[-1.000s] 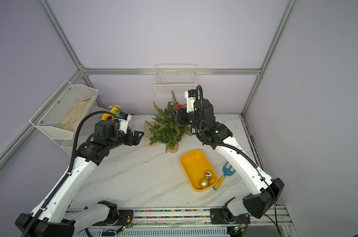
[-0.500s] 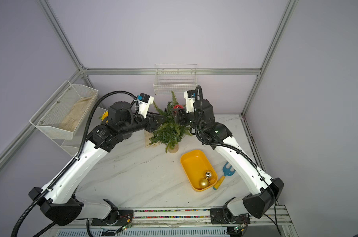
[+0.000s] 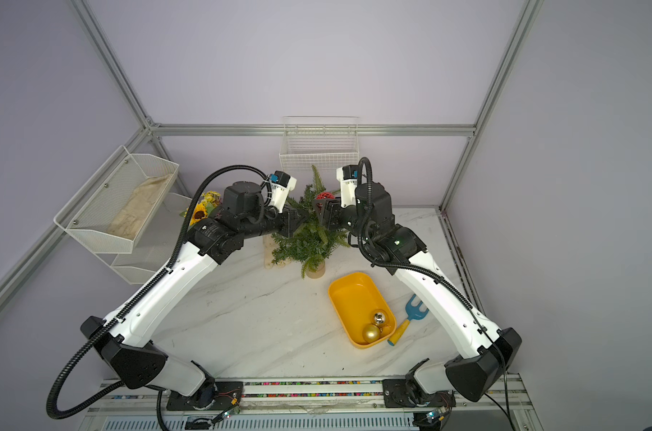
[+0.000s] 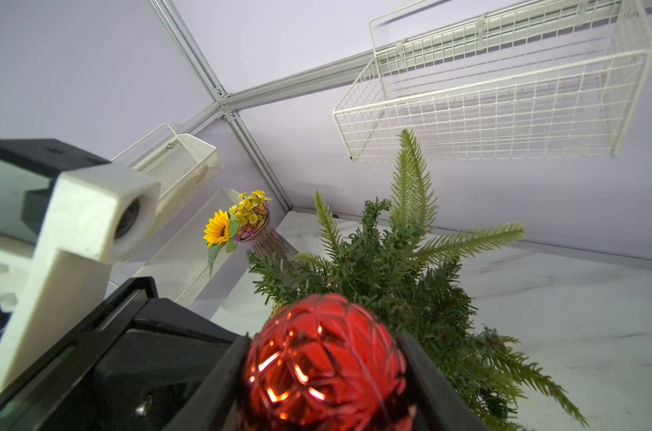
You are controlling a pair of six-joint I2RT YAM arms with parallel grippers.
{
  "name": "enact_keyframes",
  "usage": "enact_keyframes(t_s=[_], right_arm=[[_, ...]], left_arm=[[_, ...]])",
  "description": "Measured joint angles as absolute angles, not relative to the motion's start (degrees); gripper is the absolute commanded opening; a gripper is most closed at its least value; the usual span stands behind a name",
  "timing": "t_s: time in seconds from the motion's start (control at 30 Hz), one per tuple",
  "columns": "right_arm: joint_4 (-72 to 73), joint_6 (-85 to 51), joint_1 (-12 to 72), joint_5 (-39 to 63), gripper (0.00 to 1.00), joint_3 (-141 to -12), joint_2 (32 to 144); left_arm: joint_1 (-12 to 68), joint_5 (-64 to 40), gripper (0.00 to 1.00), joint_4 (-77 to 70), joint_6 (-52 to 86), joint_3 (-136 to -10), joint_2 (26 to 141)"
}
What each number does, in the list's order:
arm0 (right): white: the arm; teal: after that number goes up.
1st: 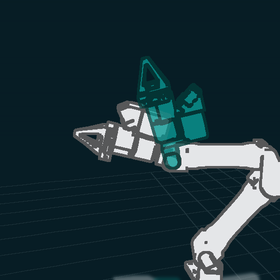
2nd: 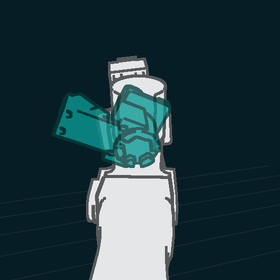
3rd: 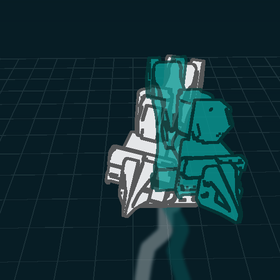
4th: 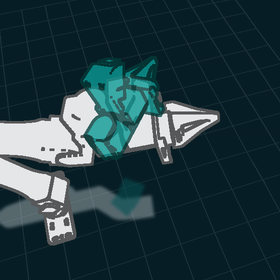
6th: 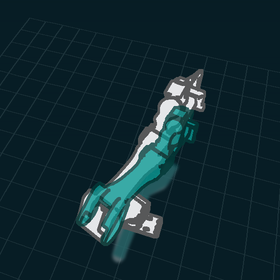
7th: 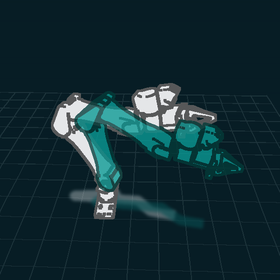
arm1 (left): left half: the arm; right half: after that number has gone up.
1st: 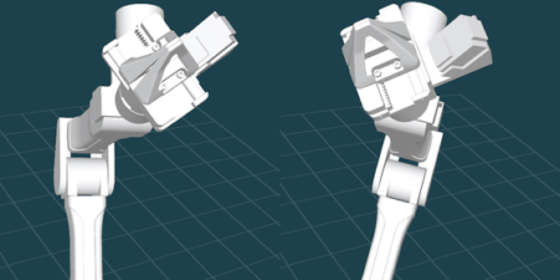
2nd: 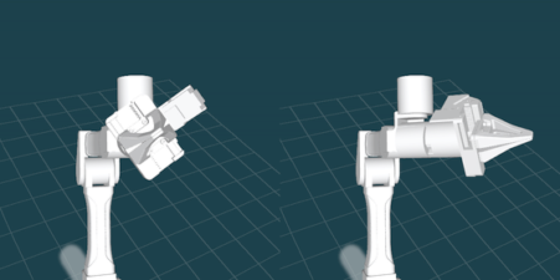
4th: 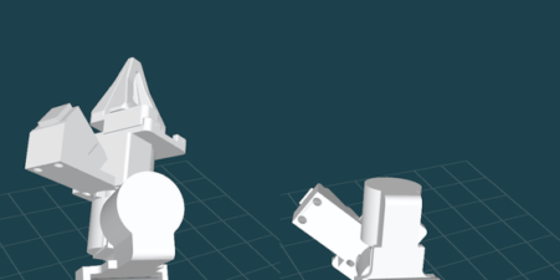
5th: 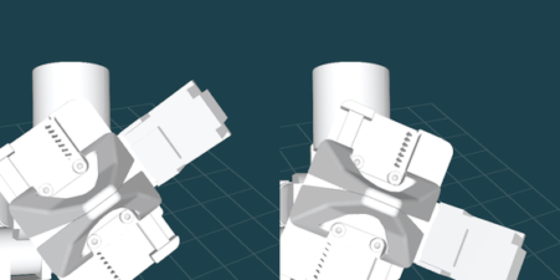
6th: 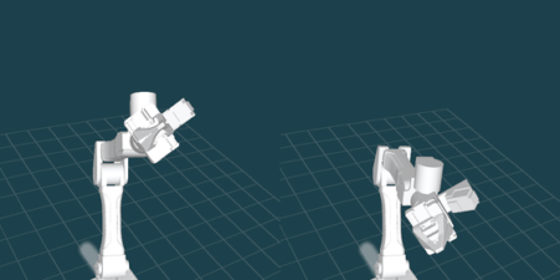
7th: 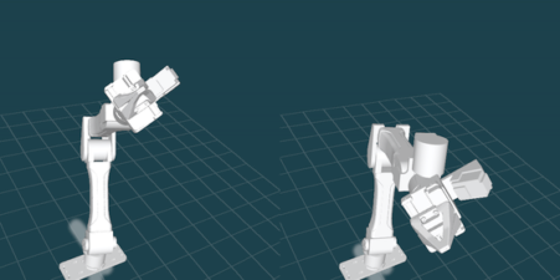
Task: Decorate the small christmas tree with ornaments
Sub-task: Hang an ornament on the christmas tree.
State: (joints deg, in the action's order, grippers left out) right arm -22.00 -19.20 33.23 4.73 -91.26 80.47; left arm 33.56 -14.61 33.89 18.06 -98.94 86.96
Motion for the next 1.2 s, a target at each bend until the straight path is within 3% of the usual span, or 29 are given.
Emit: enact_keyframes(t_s=[0.57,1.2], right_arm=[[-20.25,-19.46,33.23,6.00,0.49,-89.86,80.12],[-18.90,-20.25,33.23,6.74,0.49,-89.54,78.43]], left_arm=[[33.82,-13.32,0.00,31.27,19.51,-98.94,78.17],[33.82,-13.26,0.00,30.94,20.40,-99.15,84.86]])
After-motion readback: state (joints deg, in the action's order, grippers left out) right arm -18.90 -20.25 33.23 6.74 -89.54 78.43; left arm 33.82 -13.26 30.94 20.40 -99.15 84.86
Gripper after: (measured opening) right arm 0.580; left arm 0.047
